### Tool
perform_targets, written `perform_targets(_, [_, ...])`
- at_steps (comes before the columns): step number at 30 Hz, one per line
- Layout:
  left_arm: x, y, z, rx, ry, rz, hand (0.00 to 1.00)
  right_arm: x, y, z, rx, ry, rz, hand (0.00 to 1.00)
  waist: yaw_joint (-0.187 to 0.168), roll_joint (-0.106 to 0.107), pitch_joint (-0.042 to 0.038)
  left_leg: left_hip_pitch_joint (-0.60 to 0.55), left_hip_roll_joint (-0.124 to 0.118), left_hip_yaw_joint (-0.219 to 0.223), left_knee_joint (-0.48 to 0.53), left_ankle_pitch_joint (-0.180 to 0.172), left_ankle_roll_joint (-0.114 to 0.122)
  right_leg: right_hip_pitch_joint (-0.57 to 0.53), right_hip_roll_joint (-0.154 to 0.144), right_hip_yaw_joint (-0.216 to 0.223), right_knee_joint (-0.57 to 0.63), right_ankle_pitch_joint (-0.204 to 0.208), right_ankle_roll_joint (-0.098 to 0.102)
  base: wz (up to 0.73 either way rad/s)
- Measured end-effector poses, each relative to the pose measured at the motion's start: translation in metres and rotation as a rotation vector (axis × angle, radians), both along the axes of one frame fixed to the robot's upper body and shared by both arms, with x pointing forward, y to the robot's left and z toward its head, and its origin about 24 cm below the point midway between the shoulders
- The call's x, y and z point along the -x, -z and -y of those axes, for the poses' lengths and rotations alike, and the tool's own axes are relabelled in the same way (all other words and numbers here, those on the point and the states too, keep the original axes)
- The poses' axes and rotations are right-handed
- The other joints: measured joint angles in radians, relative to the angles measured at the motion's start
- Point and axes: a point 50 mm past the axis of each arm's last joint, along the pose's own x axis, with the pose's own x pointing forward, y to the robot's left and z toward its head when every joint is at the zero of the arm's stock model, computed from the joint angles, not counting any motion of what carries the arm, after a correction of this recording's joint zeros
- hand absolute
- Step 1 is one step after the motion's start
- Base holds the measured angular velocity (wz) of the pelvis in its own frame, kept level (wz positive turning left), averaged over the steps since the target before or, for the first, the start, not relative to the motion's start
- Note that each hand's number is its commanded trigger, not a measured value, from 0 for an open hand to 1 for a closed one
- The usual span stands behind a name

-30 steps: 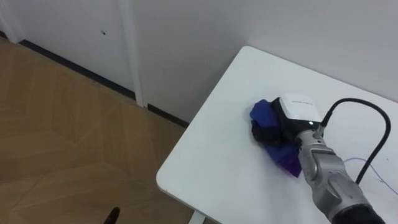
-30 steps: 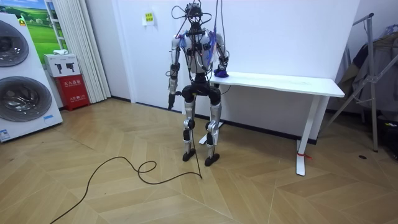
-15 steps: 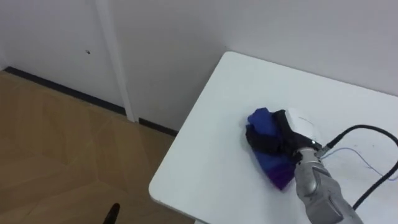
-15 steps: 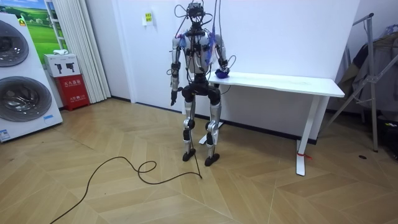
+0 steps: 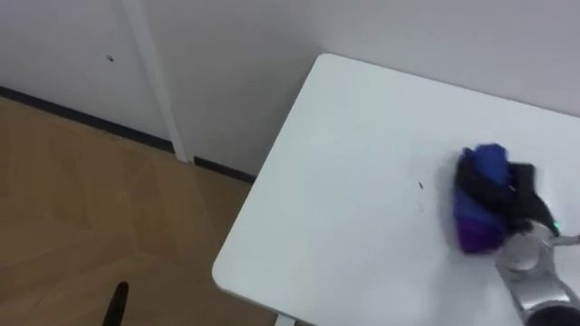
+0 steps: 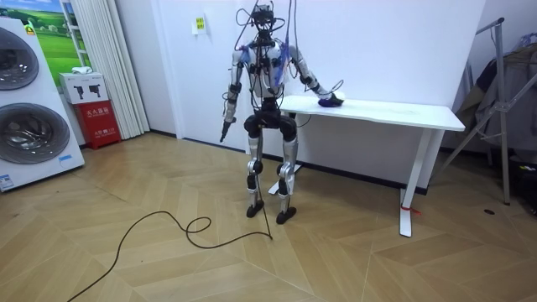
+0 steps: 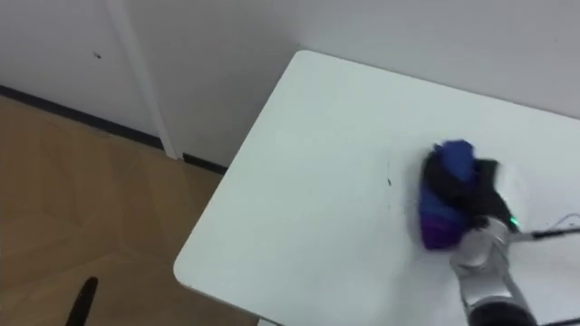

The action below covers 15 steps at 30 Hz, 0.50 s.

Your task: Wipe table

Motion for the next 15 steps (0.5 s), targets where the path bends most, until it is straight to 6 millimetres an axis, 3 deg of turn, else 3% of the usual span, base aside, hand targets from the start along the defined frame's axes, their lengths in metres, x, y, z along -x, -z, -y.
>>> perform_targets(2, [0.019,0.001,-0.005,-0.009,-0.023,-0.041,0.0,0.026,0.007,0.014,-0.014,0.087,-0.043,1.0,-0.024,-0.011,-0.0004,0.018,0.003,0.017,-0.001,0.0,0.0,0.014,0.0,0.0,0.001,0.0,0.0,0.05])
perform_targets(4, [0.027,0.002,-0.004,-0.005,-0.032,-0.062,0.0,0.049,0.014,0.022,-0.023,0.144,-0.081,1.0,-0.043,-0.029,0.0072,0.034,0.011,0.032,-0.003,0.0,0.0,0.028,0.0,0.005,-0.001,0.0,0.0,0.02])
perform_targets(8, [0.016,0.002,-0.002,0.005,-0.027,-0.033,0.0,0.049,0.014,0.02,-0.022,0.11,-0.094,1.0,-0.042,-0.03,0.0111,0.051,0.015,0.055,-0.017,-0.008,0.006,0.036,0.002,0.012,-0.001,-0.002,0.003,-0.19])
perform_targets(11, [-0.004,0.002,0.004,0.011,0.024,-0.008,0.0,0.026,0.01,0.008,0.019,0.021,-0.125,1.0,-0.035,-0.025,0.013,0.061,0.014,0.074,-0.024,-0.009,0.007,0.036,0.001,0.022,0.001,-0.003,0.004,-0.3])
perform_targets(12, [-0.013,0.003,0.008,0.024,0.045,-0.004,0.0,0.01,0.007,-0.001,0.057,-0.051,-0.162,1.0,-0.018,-0.021,0.0125,0.063,0.014,0.086,-0.023,-0.009,0.007,0.029,0.003,0.038,0.002,-0.002,0.004,-0.57])
perform_targets(14, [-0.024,0.007,0.018,0.052,0.073,-0.01,0.0,-0.026,0.0,-0.033,0.096,-0.234,-0.181,1.0,-0.006,-0.014,0.0107,0.062,0.022,0.115,-0.024,-0.008,0.004,0.007,0.011,0.062,0.018,0.004,-0.006,-0.58])
perform_targets(15, [-0.03,0.009,0.025,0.068,0.092,-0.023,0.0,-0.057,-0.009,-0.068,0.129,-0.399,-0.169,1.0,-0.002,-0.01,0.0091,0.057,0.031,0.131,-0.024,-0.006,-0.001,-0.009,0.018,0.076,0.025,0.008,-0.014,-0.47])
